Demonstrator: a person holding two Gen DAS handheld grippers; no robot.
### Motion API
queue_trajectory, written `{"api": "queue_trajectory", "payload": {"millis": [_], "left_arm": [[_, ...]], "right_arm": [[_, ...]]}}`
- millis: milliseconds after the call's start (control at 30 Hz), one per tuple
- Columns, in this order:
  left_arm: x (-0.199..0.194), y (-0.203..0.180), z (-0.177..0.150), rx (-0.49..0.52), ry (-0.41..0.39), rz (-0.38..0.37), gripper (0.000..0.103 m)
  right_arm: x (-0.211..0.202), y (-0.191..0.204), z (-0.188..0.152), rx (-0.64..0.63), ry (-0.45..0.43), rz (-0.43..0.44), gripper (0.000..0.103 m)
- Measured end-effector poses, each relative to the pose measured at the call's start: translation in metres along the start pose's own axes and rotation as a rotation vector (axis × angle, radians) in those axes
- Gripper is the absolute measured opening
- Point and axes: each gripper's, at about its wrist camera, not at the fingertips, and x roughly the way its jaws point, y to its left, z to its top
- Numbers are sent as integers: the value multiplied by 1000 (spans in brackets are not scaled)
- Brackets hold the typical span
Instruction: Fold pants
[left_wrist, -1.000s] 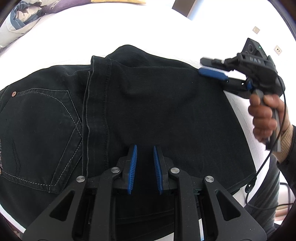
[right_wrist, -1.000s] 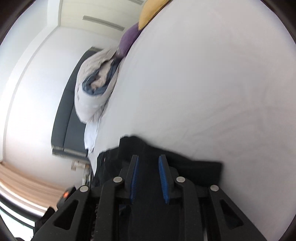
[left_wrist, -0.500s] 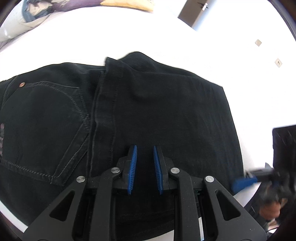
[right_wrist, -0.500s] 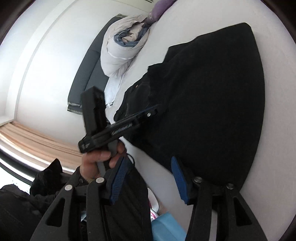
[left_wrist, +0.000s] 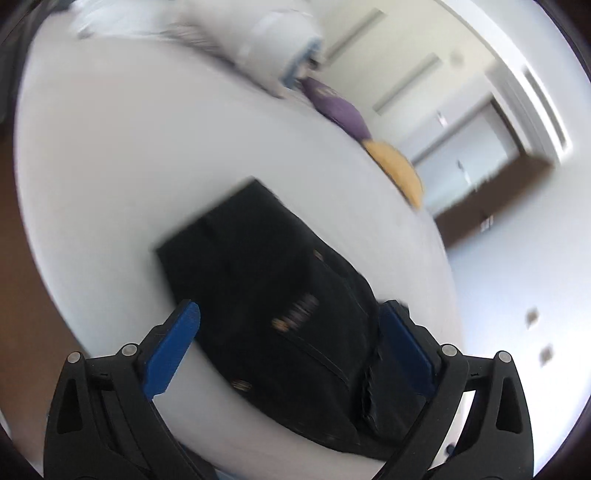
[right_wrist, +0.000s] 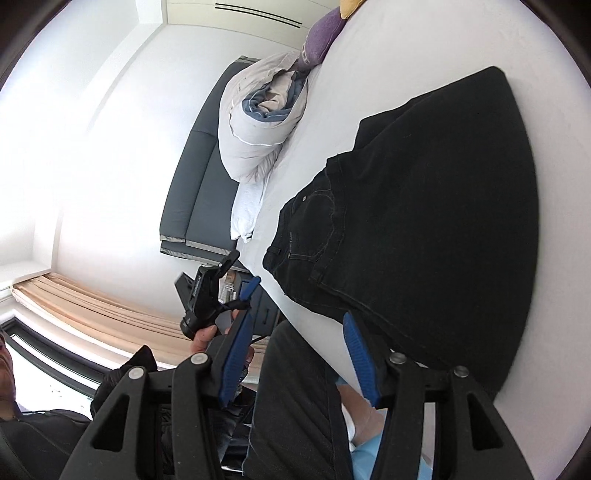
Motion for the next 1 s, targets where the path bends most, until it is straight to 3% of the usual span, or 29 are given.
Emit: {"api": "queue_trajectory", "payload": {"millis": [167,400,667,800,867,933,1000], "left_arm": [[10,58,11,-188,50,-62,99],[37,78,8,-294,122,-138,97],[50,103,7,-447,113,-233,93],[60,111,11,-488,128,-260,80],[63,116,12,-522,142,-288,62],[70,118,13,-549,163,-299,33],[73,119,12,-554,172,-279,32]], "right_arm": [[14,-2,0,15,17,9,56],[11,-4,-2,26,12,6,56],[6,-8,-6,36,16,6,56],[7,-7,-7,36,21,8,56],[7,-5,-8,33,22,9,56],[6,-4,-8,31,20,10,56],[5,-3,-8,31,17,9,56]]}}
